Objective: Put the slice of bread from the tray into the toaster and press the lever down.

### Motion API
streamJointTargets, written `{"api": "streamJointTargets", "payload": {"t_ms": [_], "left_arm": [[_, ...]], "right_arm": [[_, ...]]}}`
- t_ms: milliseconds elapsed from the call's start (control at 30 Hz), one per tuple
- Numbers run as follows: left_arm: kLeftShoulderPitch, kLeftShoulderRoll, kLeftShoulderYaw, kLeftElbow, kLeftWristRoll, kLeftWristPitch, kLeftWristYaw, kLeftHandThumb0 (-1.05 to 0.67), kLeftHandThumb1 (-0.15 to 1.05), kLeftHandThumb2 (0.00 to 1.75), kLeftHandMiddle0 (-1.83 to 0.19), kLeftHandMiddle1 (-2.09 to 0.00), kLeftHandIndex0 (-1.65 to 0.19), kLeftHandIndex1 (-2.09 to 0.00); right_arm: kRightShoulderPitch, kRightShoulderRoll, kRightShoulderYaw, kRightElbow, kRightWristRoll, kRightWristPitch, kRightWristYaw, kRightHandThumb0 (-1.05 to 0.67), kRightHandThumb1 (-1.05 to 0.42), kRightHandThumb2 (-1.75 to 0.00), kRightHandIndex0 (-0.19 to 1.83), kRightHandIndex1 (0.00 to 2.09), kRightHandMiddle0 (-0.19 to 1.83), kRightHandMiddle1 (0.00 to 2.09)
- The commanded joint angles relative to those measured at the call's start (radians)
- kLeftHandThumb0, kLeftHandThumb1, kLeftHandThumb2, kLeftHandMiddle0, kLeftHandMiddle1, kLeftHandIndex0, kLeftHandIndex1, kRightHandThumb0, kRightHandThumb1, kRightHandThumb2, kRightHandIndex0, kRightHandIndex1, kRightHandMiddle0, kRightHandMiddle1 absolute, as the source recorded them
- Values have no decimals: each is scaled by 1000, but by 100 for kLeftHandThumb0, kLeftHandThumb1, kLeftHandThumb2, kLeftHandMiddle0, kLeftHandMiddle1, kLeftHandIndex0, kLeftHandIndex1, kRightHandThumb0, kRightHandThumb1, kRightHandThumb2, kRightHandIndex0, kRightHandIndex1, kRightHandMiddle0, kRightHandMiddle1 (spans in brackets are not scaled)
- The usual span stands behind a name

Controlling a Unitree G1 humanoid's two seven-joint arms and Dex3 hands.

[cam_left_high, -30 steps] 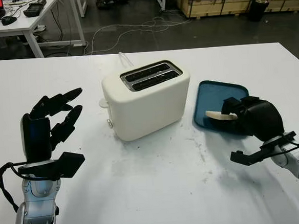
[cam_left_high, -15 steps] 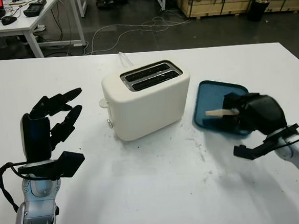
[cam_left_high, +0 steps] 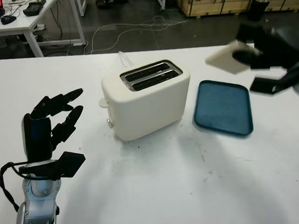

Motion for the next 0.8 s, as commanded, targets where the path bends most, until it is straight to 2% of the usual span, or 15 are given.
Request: {"api": "streamJointTargets", "payload": {"t_ms": [0, 133, 200, 333, 467, 600, 767], "left_arm": [[-14, 18, -8, 22, 23, -31, 10, -28, 92, 18, -66, -126, -99, -1], [-21, 31, -8, 35, 28, -45, 0, -28, 92, 18, -66, -125, -100, -1], [-18, 31, -11, 16, 34, -22, -9, -27, 92, 18, -67, -125, -100, -2], [-14, 31, -14, -3, 34, -3, -27, -27, 92, 17, -67, -125, -101, -2], [-11, 34, -16, -20, 49, 16, -36, -27, 92, 15, -69, -126, -101, -2], [-12, 42, -17, -33, 62, 25, -45, -27, 92, 15, -60, -152, -101, -2], [-15, 51, -18, -46, 61, 46, -62, -27, 92, 13, -57, -155, -101, -1]], "right_arm": [[-65, 27, -19, 27, 55, -15, 62, -61, -92, -48, 90, 175, 63, 175], [-162, 67, -36, 72, 106, -39, 140, -59, -92, -44, 96, 175, 70, 175], [-198, 91, -44, 78, 127, -32, 164, -60, -92, -43, 96, 175, 72, 175], [-262, 152, -77, 101, 216, -42, 279, -55, -92, -38, 100, 175, 75, 175], [-308, 231, -103, 122, 298, -19, 412, -52, -92, -40, 105, 175, 81, 175], [-328, 294, -99, 117, 315, 19, 469, -54, -92, -43, 106, 175, 84, 175], [-344, 350, -95, 126, 324, 59, 530, -53, -92, -46, 106, 175, 84, 175]]}}
